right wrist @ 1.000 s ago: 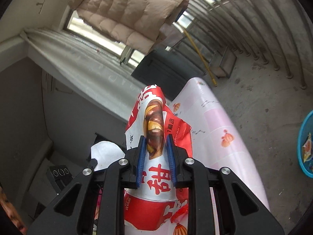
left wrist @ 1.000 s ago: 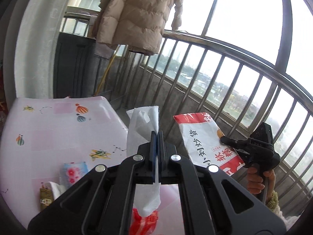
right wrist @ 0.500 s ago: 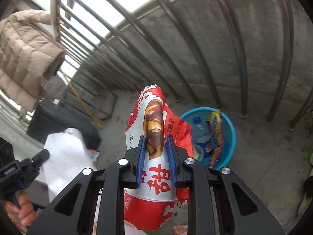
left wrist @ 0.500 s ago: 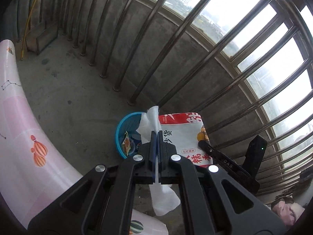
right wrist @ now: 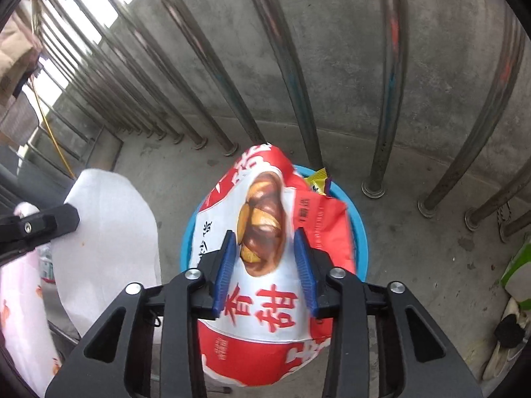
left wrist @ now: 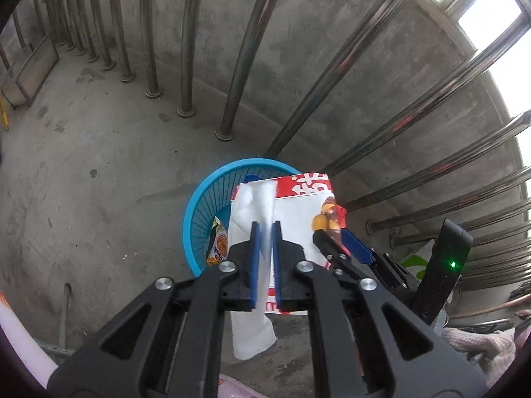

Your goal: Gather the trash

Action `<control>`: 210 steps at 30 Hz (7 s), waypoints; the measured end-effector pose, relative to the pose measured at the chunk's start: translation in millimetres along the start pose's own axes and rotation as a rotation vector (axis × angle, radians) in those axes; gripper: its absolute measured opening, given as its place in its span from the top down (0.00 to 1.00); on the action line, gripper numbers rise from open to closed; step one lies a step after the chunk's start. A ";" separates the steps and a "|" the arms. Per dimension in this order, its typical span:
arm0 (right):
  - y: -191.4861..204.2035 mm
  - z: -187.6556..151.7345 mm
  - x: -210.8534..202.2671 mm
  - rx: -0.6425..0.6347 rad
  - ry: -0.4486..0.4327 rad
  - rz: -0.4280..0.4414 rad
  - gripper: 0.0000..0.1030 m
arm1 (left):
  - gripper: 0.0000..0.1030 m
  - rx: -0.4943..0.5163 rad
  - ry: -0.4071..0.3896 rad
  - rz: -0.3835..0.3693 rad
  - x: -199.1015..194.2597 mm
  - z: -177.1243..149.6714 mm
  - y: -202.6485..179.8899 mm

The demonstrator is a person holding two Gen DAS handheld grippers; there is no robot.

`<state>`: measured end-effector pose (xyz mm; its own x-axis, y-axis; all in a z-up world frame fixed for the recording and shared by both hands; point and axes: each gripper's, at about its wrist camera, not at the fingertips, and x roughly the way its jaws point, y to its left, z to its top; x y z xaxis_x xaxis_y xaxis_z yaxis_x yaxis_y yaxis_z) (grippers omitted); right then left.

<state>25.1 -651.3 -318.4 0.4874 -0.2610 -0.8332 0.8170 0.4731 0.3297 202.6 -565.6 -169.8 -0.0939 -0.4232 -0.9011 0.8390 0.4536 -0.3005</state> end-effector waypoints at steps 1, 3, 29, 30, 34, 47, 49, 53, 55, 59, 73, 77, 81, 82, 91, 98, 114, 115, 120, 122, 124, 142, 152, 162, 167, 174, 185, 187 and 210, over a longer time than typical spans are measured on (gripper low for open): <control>1.7 -1.1 9.4 -0.024 0.022 -0.019 0.45 | 0.67 -0.002 0.019 0.016 10.1 1.9 0.4; -0.5 -5.2 23.6 -0.044 0.064 -0.058 0.41 | 0.61 -0.008 0.047 0.037 23.6 3.3 1.2; -7.0 -40.3 97.4 -0.041 0.289 -0.023 0.94 | 0.15 0.091 -0.363 0.206 -286.2 -78.6 38.3; -7.3 -39.0 93.8 -0.035 0.291 -0.019 0.94 | 0.14 0.066 -0.376 0.217 -299.2 -92.7 45.4; -16.2 -24.8 48.2 0.020 0.228 0.090 0.75 | 0.11 -0.037 -0.423 0.227 -345.7 -147.9 69.9; 36.1 5.2 -159.2 -0.201 -0.109 0.148 0.28 | 0.08 -0.339 -0.660 0.116 -440.7 -325.7 123.6; 56.8 0.0 -194.6 -0.246 -0.174 0.131 0.18 | 0.08 -0.373 -0.693 0.115 -450.1 -352.5 126.1; 106.0 -26.5 -253.8 -0.361 -0.277 0.090 0.06 | 0.08 -0.436 -0.746 0.148 -463.0 -409.1 132.9; 132.9 -43.8 -272.3 -0.438 -0.298 0.100 0.06 | 0.08 -0.476 -0.767 0.203 -464.1 -436.7 136.4; 188.1 -85.2 -296.9 -0.627 -0.301 0.155 0.06 | 0.08 -0.545 -0.777 0.361 -462.6 -486.8 139.8; 264.3 -209.8 -289.7 -0.727 0.235 0.588 0.06 | 0.08 -0.446 -0.762 0.335 -427.9 -510.0 116.8; 262.2 -223.9 -267.4 -0.626 0.364 0.606 0.15 | 0.09 -0.408 -0.716 0.289 -411.1 -489.6 115.4; 264.7 -230.0 -243.4 -0.539 0.467 0.601 0.27 | 0.24 -0.377 -0.649 0.294 -390.9 -466.3 119.6; 265.8 -231.5 -238.7 -0.526 0.483 0.595 0.31 | 0.27 -0.380 -0.630 0.288 -386.2 -461.9 122.2; 277.8 -230.9 -223.1 -0.573 0.504 0.575 0.81 | 0.48 -0.428 -0.555 0.208 -360.0 -443.0 134.6; 270.6 -213.2 -223.9 -0.615 0.444 0.563 0.95 | 0.58 -0.448 -0.484 0.224 -340.5 -436.5 136.1; 270.8 -177.2 -223.4 -0.763 0.343 0.497 0.95 | 0.72 -0.509 -0.429 0.167 -332.8 -450.2 117.0; 269.0 -174.6 -221.8 -0.745 0.352 0.502 0.95 | 0.71 -0.507 -0.430 0.170 -333.5 -451.9 114.3; 256.6 -164.6 -220.6 -0.612 0.378 0.542 0.67 | 0.60 -0.526 -0.474 0.181 -343.4 -455.4 114.3; 250.7 -162.3 -222.3 -0.553 0.383 0.568 0.54 | 0.55 -0.538 -0.486 0.189 -346.5 -456.1 116.4; 247.5 -162.8 -222.0 -0.500 0.404 0.592 0.50 | 0.55 -0.545 -0.488 0.186 -347.1 -456.0 120.3; 331.1 -205.8 -216.7 -0.895 0.320 0.479 0.67 | 0.55 -0.583 -0.492 0.134 -336.4 -449.7 130.3; 321.2 -229.0 -250.9 -1.215 0.216 0.485 0.69 | 0.55 -0.580 -0.482 0.115 -331.5 -446.0 133.9; 277.6 -190.6 -261.6 -0.851 0.287 0.599 0.45 | 0.57 -0.622 -0.465 0.037 -322.3 -449.1 127.7; 271.0 -200.8 -257.1 -0.802 0.366 0.630 0.38 | 0.57 -0.609 -0.475 0.023 -323.3 -450.1 121.4; 294.1 -230.1 -245.7 -0.826 0.402 0.602 0.36 | 0.57 -0.643 -0.524 0.105 -338.8 -458.5 128.8; 298.1 -252.7 -249.5 -1.020 0.295 0.467 0.46 | 0.55 -0.629 -0.522 0.108 -338.9 -452.7 127.0; 297.0 -253.1 -249.5 -1.044 0.281 0.448 0.55 | 0.55 -0.619 -0.519 0.101 -337.7 -450.9 125.8; 267.5 -221.3 -251.8 -0.907 0.291 0.540 0.82 | 0.61 -0.615 -0.462 0.139 -328.6 -442.1 126.3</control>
<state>52.7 -272.8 -118.6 0.5244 0.3190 -0.7895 -0.0707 0.9403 0.3330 102.5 -22.5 -49.8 0.3360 -0.5529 -0.7625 0.3663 0.8225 -0.4350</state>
